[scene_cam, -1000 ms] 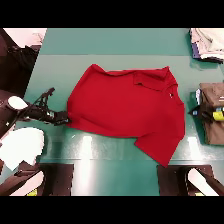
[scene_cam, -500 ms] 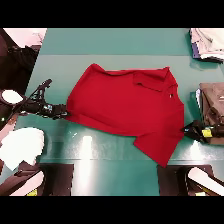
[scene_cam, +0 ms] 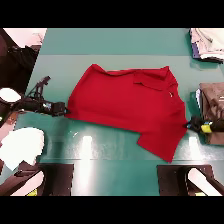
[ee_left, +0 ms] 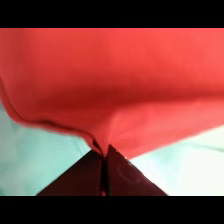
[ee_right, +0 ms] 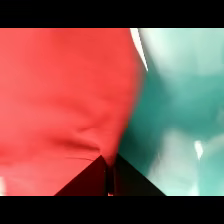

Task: Fold the shirts.

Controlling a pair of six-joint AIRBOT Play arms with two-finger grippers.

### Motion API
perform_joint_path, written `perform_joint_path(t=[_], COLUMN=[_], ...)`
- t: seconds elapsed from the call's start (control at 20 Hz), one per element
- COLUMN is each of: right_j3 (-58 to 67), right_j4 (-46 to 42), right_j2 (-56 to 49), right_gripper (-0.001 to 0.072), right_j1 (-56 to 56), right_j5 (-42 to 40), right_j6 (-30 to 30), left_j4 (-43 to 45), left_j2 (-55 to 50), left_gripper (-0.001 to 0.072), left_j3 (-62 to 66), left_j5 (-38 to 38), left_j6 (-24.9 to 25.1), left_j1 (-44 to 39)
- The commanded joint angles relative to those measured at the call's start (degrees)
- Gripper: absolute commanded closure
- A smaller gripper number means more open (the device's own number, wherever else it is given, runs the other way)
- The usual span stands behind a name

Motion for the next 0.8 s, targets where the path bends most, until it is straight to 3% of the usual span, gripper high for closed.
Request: perform_joint_path(t=[0.0, 0.15, 0.5, 0.75], right_j3=[9.5, 25.7, 67.2, 85.1], right_j4=[10.1, 18.1, 17.0, 15.9], right_j2=[7.3, 11.5, 11.9, 8.9], right_gripper=[0.0698, 0.0698, 0.0698, 0.0698], right_j1=[0.4, 0.4, 0.4, 0.3], right_j5=[-0.7, -4.3, -6.7, -1.4], right_j6=[0.2, 0.1, 0.2, 1.9], left_j4=[0.1, 0.2, 0.8, 0.8], left_j2=[1.6, 2.5, 2.5, 8.0], left_gripper=[0.0684, 0.0684, 0.0684, 0.0684], left_j3=[8.9, 27.5, 74.7, 81.4], left_j5=[1.5, 1.4, 3.7, 8.9], left_j6=[0.0, 0.0, 0.0, 0.0], left_j1=[0.0, 0.0, 0.0, 0.0])
